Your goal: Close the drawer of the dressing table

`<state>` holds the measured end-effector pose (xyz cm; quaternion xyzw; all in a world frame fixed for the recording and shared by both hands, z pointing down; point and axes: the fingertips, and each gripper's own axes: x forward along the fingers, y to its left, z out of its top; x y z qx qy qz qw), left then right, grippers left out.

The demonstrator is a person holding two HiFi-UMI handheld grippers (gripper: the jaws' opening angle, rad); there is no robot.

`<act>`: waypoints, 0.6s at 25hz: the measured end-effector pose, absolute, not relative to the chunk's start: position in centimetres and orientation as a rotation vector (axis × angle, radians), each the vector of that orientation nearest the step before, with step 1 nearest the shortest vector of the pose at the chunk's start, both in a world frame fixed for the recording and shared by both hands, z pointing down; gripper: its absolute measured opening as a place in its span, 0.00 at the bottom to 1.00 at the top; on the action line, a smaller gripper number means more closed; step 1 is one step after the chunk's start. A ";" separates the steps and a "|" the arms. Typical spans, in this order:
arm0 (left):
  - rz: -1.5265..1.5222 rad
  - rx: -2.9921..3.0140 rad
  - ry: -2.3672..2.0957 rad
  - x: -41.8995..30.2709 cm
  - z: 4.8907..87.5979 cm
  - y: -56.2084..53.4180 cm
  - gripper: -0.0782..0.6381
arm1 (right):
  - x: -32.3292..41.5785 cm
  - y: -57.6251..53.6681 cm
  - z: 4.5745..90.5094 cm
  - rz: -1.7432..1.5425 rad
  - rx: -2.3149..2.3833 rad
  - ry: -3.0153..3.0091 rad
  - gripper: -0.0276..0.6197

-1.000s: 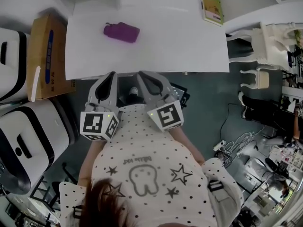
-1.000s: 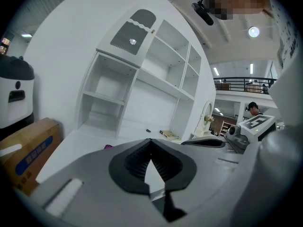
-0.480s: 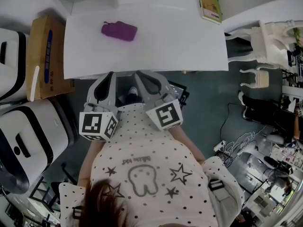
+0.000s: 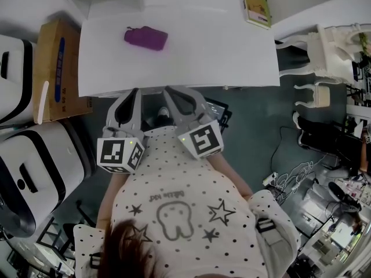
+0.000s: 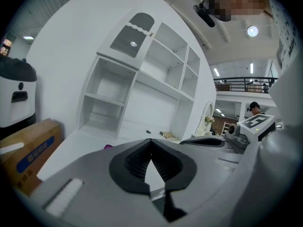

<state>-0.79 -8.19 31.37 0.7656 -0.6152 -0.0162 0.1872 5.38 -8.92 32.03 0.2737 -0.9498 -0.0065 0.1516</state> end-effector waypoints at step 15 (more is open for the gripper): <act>-0.063 2.130 -1.733 -1.0 31.6 -7.7 0.10 | 5.5 -8.5 32.1 -0.007 0.781 -2.717 0.04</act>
